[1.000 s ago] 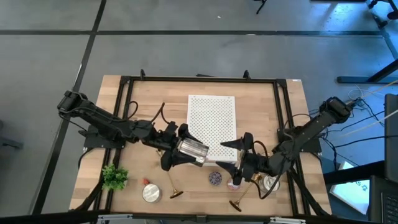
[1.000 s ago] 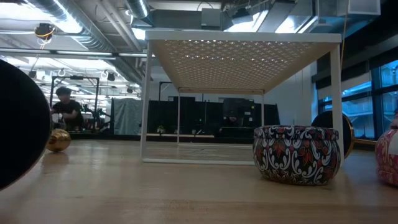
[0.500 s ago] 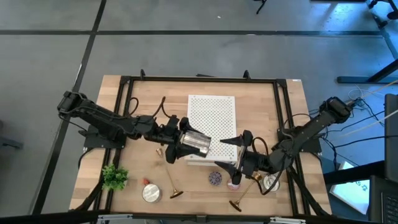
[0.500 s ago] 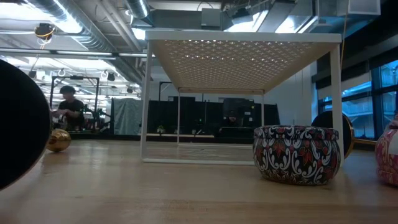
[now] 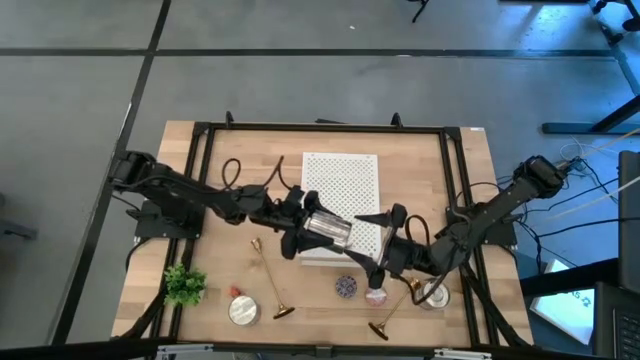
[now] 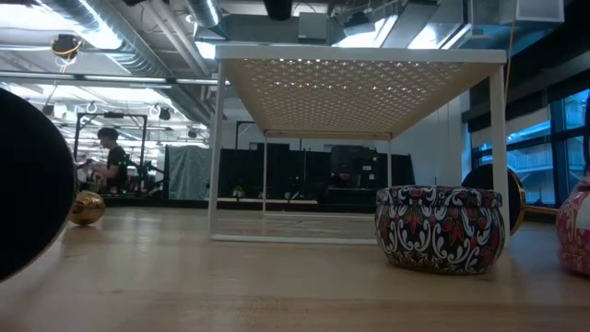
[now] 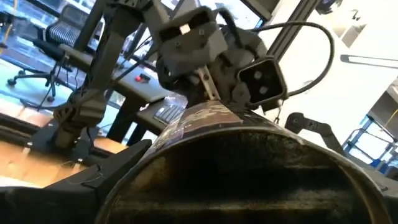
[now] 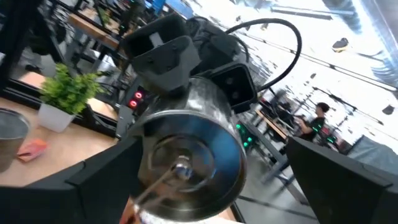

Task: Pick & Place candle stick holders
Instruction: Put the top silver scented candle on the shelf

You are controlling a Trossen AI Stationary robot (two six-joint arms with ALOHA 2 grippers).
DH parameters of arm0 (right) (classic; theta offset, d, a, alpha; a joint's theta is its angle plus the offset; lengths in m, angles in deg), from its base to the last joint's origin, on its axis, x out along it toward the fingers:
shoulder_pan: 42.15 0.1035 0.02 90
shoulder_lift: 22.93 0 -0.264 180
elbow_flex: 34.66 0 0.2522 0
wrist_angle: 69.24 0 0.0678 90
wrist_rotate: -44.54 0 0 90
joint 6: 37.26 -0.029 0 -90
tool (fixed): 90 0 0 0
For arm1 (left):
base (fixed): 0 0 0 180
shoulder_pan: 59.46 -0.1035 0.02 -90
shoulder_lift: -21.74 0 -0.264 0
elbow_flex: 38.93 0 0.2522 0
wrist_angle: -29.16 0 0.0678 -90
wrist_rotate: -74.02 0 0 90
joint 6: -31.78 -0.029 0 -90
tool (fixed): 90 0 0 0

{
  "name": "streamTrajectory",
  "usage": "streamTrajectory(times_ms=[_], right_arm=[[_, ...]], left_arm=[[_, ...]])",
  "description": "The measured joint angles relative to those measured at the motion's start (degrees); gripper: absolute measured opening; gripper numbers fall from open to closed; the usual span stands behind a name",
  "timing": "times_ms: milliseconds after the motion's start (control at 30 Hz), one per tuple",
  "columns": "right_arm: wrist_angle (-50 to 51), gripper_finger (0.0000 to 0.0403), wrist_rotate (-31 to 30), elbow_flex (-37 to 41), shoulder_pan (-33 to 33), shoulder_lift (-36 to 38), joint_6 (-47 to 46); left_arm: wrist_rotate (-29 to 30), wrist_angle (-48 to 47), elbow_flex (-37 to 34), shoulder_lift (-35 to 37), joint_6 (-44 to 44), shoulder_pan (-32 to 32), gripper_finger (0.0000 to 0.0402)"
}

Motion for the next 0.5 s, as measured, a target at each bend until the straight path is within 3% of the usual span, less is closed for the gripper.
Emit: streamTrajectory(times_ms=[500], right_arm=[[1.01, 0.0400, -0.04, 0.00, 0.02, 0.00, -2.48]], left_arm=[[-1.90, 1.59, 0.02, -0.07, 0.32, -1.66, 0.0351]])
